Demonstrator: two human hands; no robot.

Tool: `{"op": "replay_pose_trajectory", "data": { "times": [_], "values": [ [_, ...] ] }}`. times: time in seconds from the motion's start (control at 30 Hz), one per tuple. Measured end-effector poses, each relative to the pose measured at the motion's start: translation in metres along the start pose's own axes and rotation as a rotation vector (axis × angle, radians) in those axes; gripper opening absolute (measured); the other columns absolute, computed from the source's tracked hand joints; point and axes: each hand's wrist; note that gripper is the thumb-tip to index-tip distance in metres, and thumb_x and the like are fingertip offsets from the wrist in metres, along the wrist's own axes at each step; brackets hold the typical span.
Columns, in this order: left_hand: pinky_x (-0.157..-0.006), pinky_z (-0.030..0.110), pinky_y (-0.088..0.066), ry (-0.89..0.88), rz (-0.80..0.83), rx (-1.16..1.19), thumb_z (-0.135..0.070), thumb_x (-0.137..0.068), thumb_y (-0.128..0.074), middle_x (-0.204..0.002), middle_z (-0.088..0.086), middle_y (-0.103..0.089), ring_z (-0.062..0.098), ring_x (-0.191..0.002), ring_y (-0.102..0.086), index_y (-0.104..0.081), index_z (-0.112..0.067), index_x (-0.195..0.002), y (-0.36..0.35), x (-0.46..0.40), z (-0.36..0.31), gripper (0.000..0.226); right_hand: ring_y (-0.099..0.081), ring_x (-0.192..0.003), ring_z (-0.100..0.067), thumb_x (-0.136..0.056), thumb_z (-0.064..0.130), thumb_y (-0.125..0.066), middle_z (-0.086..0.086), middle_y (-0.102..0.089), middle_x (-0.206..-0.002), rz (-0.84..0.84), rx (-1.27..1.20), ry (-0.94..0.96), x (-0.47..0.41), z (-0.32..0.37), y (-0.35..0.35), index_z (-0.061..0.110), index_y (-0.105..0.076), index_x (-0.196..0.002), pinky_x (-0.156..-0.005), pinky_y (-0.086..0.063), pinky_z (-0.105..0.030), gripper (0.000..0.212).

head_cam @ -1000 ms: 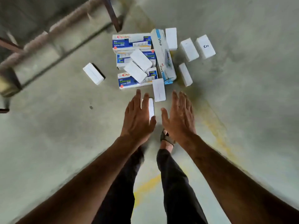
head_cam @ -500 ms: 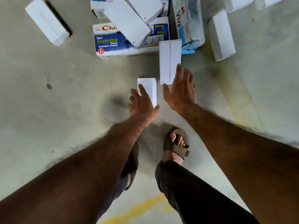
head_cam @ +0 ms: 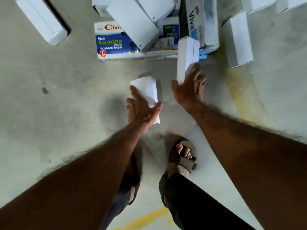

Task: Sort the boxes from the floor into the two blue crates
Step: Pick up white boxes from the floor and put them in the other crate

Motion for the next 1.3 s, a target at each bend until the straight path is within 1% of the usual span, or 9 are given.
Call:
{"op": "replay_pose_trajectory", "data": {
  "times": [0.1,0.17,0.3,0.47,0.53,0.67,0.87,1.03,1.3],
  "values": [
    [-0.113,0.047,-0.042,0.072,0.123,0.449,-0.037,-0.077,-0.077,-0.147,0.023,-0.045,0.038,-0.128,-0.052,0.0,-0.011,-0.16,0.07,0.044,-0.028,0.116,-0.044,-0.122,-0.034,-0.081,0.04,-0.068,-0.014,-0.048,-0.135,0.014,-0.121,-0.036,0.049,0.021,0.056,0.014,-0.034,-0.148,-0.094,-0.04,-0.039,0.079],
    [-0.1,0.044,-0.053,0.131,0.237,0.706,-0.015,-0.079,-0.078,-0.133,0.021,-0.058,0.031,-0.106,-0.064,-0.011,-0.015,-0.159,0.118,0.083,-0.056,0.104,-0.047,-0.119,-0.034,-0.081,0.037,-0.073,-0.012,-0.055,-0.129,-0.02,-0.247,-0.076,0.085,0.036,0.099,0.012,-0.042,-0.139,-0.095,-0.044,-0.04,0.07],
    [-0.079,0.033,-0.049,0.014,0.465,0.834,-0.013,-0.065,-0.059,-0.109,0.022,-0.059,0.028,-0.094,-0.058,-0.048,-0.001,-0.136,0.223,0.175,-0.122,0.073,-0.058,-0.115,-0.03,-0.079,0.036,-0.077,-0.006,-0.062,-0.123,-0.079,-0.488,-0.15,0.156,0.08,0.199,0.014,-0.047,-0.139,-0.095,-0.054,-0.049,0.07],
    [-0.083,0.035,-0.045,-0.128,0.584,0.968,-0.01,-0.067,-0.051,-0.112,0.019,-0.053,0.03,-0.098,-0.052,-0.05,0.01,-0.135,0.334,0.284,-0.202,0.071,-0.065,-0.109,-0.016,-0.079,0.032,-0.078,0.008,-0.064,-0.123,-0.209,-0.682,-0.048,0.239,0.146,0.326,0.032,-0.049,-0.136,-0.088,-0.06,-0.039,0.064],
    [-0.084,0.034,-0.051,-0.236,0.616,0.967,-0.01,-0.068,-0.054,-0.108,0.016,-0.063,0.025,-0.094,-0.061,-0.053,0.006,-0.138,0.374,0.323,-0.229,0.071,-0.066,-0.098,0.002,-0.077,0.036,-0.076,0.024,-0.063,-0.111,-0.265,-0.774,-0.012,0.274,0.174,0.376,0.049,-0.049,-0.126,-0.074,-0.059,-0.022,0.057],
    [-0.063,0.023,-0.056,-0.471,0.685,0.86,-0.015,-0.057,-0.075,-0.082,-0.003,-0.073,0.01,-0.072,-0.07,-0.076,-0.019,-0.102,0.443,0.393,-0.27,0.045,-0.064,-0.102,0.003,-0.084,0.036,-0.078,0.014,-0.061,-0.117,-0.38,-0.925,0.029,0.348,0.216,0.461,0.024,-0.048,-0.137,-0.075,-0.058,-0.02,0.062],
    [-0.094,0.042,-0.058,-0.644,0.657,0.63,-0.035,-0.042,-0.077,-0.121,0.003,-0.067,0.023,-0.112,-0.067,-0.049,-0.027,-0.132,0.511,0.519,-0.312,0.095,-0.064,-0.09,0.008,-0.09,0.033,-0.077,0.016,-0.063,-0.114,-0.569,-1.021,-0.038,0.485,0.228,0.563,0.027,-0.048,-0.137,-0.063,-0.051,-0.012,0.055],
    [-0.089,0.06,-0.058,-0.729,0.668,0.408,-0.046,-0.037,-0.074,-0.114,-0.004,-0.062,0.022,-0.104,-0.066,-0.046,-0.028,-0.124,0.502,0.639,-0.325,0.093,-0.06,-0.089,0.015,-0.091,0.04,-0.074,0.022,-0.06,-0.11,-0.825,-1.031,-0.193,0.617,0.182,0.622,0.034,-0.047,-0.133,-0.061,-0.048,-0.008,0.051],
    [-0.065,0.029,-0.05,-1.07,0.998,0.154,-0.045,-0.047,-0.078,-0.103,-0.014,-0.065,0.001,-0.081,-0.067,-0.045,-0.033,-0.122,0.421,0.857,-0.284,0.082,-0.065,-0.083,0.005,-0.077,0.059,-0.067,0.011,-0.063,-0.119,-1.245,-1.006,-0.417,0.819,0.074,0.66,0.036,-0.05,-0.129,-0.064,-0.052,-0.019,0.06]
  ]
}}
Point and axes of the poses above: each hand's wrist, its own x-axis away from the middle knuckle, its own y-axis out of the back of the hand, z = x × y
